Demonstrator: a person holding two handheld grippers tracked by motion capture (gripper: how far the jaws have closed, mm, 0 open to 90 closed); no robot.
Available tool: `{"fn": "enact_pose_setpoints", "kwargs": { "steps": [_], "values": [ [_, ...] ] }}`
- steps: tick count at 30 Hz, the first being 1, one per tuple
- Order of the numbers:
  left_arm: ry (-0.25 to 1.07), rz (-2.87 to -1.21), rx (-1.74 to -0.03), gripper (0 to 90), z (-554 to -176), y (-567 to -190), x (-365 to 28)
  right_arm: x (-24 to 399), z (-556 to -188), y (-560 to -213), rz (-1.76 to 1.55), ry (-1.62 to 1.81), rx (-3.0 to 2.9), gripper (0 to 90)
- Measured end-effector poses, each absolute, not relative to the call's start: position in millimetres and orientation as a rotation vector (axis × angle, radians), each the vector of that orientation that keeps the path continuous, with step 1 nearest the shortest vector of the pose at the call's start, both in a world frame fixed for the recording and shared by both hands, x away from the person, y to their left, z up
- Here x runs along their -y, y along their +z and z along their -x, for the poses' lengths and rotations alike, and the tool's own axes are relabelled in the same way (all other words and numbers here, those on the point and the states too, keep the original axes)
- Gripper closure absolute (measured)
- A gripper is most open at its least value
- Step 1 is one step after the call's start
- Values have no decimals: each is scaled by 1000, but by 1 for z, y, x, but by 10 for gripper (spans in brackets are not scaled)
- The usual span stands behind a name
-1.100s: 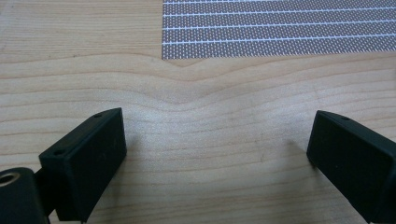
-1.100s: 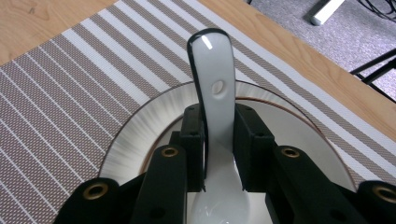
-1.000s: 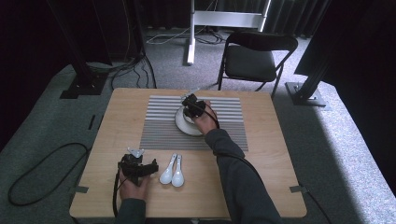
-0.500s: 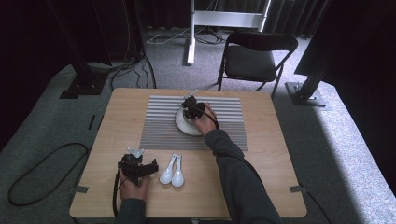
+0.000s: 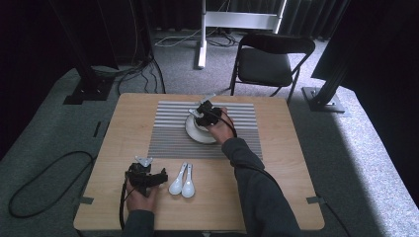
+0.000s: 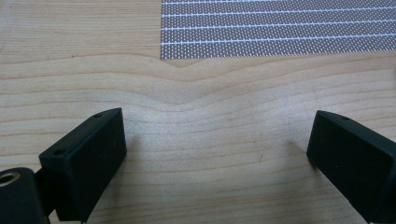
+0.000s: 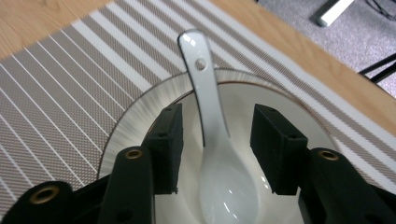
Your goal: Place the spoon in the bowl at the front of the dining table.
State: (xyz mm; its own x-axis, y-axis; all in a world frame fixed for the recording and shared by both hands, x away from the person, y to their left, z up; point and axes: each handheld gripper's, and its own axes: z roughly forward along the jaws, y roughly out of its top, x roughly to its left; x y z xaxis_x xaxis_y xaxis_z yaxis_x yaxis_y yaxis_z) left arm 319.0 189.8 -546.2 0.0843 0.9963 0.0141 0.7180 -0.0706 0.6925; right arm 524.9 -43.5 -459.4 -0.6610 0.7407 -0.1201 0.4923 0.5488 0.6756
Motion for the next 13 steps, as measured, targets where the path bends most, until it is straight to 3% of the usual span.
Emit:
{"fn": "enact_pose_setpoints", "kwargs": {
  "steps": [13],
  "values": [
    [694,-1847,-1686,50,-319,-546,-190,72,-526,-450,-1107,1000,-2345,504]
  ]
}}
